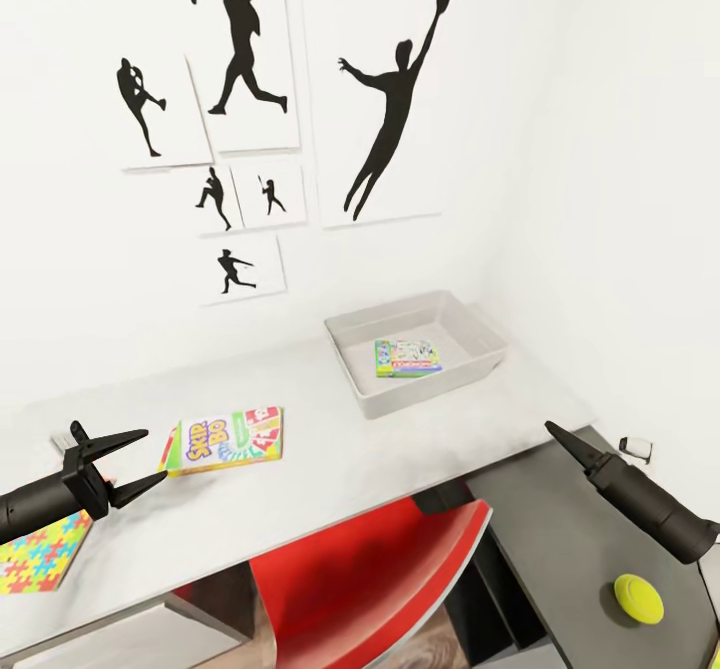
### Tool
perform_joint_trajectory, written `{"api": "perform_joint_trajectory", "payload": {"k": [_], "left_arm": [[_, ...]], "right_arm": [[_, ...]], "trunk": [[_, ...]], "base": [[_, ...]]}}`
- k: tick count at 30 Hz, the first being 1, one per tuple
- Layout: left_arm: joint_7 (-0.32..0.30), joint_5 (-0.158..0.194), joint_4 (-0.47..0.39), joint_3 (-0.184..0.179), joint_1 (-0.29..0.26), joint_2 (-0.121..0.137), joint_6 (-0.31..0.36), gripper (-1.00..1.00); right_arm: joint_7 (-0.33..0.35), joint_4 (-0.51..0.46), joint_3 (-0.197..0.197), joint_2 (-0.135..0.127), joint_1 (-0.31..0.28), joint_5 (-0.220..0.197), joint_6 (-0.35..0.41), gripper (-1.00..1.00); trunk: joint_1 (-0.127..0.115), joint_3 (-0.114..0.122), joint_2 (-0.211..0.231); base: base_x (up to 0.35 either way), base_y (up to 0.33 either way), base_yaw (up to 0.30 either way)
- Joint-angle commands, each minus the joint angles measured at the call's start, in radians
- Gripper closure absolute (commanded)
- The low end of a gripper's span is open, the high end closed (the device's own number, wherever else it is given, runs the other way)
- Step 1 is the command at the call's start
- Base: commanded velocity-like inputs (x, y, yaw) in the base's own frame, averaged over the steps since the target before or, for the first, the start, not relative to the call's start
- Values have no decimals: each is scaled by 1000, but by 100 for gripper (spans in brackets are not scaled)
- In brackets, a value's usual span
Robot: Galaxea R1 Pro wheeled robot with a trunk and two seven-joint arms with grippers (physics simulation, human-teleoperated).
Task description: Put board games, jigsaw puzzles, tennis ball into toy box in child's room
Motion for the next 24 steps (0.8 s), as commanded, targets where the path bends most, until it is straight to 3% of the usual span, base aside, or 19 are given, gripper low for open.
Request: {"api": "perform_joint_trajectory", "payload": {"k": [1,14,24], "left_arm": [[-10,-5,1,-3,-2,1,1,-100],[-10,-5,1,-3,-2,2,1,-100],[-10,-5,-1,-3,-2,1,1,-100]], "right_arm": [[1,0,-1,0,-1,-4,6,-100],[8,0,0,1,-1,-4,6,-100],[8,0,-1,1,-1,-4,6,-100]], "trunk": [[1,0,-2],[1,22,-2],[1,38,-2]], "base": [[0,0,0],[-27,0,0],[-222,0,8]]}}
